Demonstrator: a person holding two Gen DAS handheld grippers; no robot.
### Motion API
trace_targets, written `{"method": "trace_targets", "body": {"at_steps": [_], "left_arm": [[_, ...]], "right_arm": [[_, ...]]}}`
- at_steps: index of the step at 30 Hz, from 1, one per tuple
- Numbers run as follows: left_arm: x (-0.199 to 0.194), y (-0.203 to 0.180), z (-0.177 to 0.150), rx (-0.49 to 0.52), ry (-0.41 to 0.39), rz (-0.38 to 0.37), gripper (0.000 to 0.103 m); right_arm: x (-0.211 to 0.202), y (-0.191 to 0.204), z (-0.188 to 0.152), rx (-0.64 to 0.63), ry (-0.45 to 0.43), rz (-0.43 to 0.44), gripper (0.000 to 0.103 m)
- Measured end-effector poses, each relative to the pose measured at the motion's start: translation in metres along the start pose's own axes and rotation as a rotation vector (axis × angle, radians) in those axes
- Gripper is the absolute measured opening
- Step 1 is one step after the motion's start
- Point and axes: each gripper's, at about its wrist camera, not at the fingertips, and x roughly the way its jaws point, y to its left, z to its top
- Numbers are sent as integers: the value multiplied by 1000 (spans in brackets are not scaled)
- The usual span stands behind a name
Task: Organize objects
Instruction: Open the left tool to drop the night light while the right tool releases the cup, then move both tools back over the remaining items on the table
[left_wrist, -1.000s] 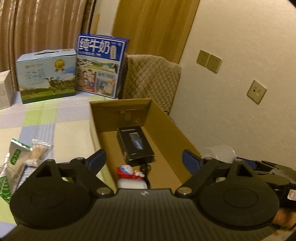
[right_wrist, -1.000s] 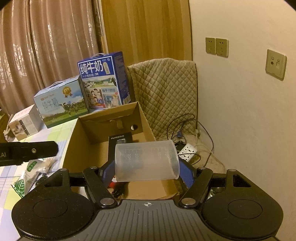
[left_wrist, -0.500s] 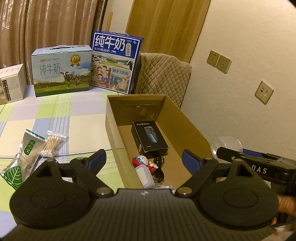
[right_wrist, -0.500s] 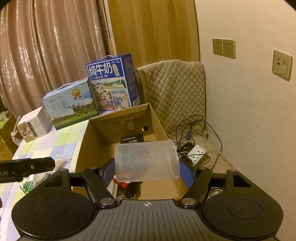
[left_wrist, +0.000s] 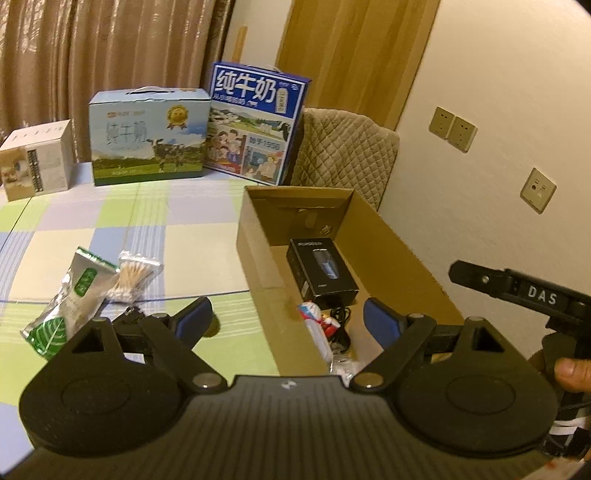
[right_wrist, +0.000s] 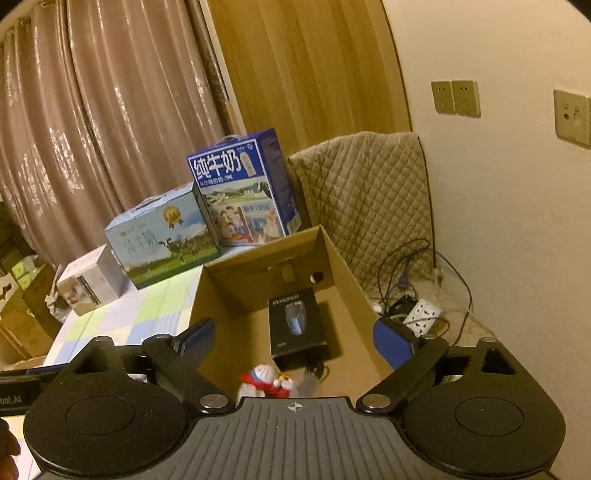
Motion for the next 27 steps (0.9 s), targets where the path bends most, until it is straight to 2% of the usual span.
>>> {"method": "trace_targets", "body": {"at_steps": [19, 27], "left_arm": [[-65, 41, -23, -36, -39, 54, 87], [-95, 70, -32, -23, -70, 113, 93]], "right_arm": [[-40, 60, -30, -55, 33, 7, 90], [-47, 90, -38, -86, 35, 30, 90]]}}
